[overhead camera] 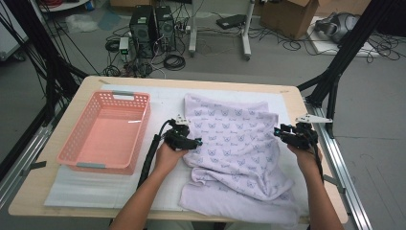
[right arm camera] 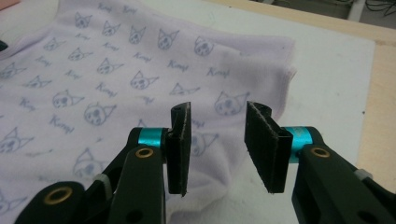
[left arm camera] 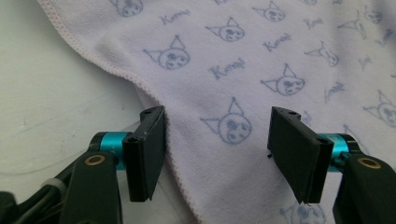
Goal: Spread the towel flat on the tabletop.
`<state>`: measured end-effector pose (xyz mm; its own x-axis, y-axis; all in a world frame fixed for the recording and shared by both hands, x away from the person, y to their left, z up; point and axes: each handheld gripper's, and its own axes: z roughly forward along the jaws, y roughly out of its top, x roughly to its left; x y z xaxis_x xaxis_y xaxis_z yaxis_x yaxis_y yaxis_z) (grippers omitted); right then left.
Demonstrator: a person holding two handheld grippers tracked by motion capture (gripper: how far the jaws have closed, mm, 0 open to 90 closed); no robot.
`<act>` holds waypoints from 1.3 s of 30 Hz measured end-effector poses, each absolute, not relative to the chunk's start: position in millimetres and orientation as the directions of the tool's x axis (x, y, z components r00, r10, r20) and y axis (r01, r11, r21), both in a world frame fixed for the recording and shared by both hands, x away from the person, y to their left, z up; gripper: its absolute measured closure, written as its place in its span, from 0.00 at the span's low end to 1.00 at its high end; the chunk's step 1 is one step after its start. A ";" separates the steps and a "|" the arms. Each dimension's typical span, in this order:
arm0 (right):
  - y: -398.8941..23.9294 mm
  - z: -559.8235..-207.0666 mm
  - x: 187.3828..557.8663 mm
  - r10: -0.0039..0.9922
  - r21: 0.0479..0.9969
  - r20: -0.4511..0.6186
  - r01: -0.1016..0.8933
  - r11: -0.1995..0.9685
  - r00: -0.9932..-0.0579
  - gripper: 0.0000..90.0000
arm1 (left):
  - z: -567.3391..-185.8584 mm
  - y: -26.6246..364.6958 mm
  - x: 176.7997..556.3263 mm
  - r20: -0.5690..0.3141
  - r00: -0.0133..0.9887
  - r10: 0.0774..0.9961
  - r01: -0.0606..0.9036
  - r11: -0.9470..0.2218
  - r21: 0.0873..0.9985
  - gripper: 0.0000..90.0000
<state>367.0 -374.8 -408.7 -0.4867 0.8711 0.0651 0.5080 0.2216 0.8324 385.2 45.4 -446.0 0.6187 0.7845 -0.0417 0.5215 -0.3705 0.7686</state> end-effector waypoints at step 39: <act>-370.8 -440.4 368.2 0.933 0.796 0.030 0.573 0.195 -0.359 0.88 | -434.4 64.2 389.4 -0.192 0.606 0.772 0.542 -0.224 0.810 0.49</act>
<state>368.2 -370.8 -440.4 -0.3588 0.9329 0.0302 0.5730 0.1946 0.7961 389.4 64.2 -434.4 0.6058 0.7721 -0.1920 0.5421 -0.2239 0.8099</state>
